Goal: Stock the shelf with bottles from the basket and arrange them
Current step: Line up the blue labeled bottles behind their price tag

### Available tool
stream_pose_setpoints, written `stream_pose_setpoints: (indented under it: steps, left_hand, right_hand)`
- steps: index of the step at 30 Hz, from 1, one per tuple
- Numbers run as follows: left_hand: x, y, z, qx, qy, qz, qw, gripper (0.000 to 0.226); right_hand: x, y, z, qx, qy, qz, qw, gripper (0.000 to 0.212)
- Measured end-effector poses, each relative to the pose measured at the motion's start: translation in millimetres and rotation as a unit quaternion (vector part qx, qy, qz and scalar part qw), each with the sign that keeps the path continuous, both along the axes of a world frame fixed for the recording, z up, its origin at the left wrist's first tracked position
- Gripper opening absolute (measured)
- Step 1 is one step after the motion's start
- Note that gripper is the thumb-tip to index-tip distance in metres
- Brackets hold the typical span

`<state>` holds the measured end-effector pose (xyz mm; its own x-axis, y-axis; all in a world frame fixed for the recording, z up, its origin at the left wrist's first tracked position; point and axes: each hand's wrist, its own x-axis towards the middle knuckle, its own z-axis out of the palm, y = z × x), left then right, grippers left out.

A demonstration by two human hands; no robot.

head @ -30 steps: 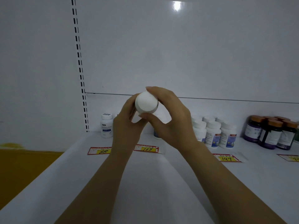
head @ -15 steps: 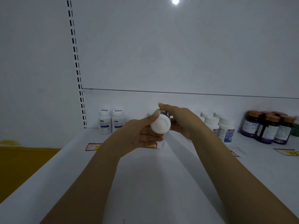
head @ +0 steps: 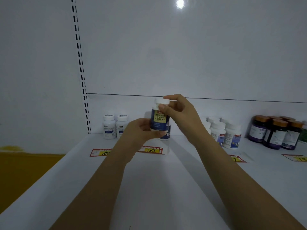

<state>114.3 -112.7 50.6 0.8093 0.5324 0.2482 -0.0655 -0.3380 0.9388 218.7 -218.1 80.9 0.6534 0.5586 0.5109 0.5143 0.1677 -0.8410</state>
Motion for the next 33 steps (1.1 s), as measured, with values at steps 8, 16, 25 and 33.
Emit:
stream_pose_setpoints:
  steps: [8,16,25,33]
  left_hand:
    - [2.4,0.2,-10.8,0.141,0.052,0.030,0.988,0.043]
    - [-2.5,-0.3,-42.5,0.330,0.260,0.124,0.899,0.088]
    - [-1.1,5.0,-62.3,0.384,0.359,0.047,0.849,0.102]
    - [1.1,6.7,-64.2,0.386,0.383,0.032,0.839,0.102]
  right_hand:
    - [6.7,6.0,19.8,-0.215,-0.122,-0.105,0.963,0.032]
    - [22.6,58.5,30.3,-0.305,-0.204,-0.104,0.924,0.031]
    - [42.3,81.3,-21.6,-0.318,-0.245,-0.176,0.899,0.028]
    - [48.8,79.9,-39.0,-0.320,-0.323,-0.220,0.863,0.037]
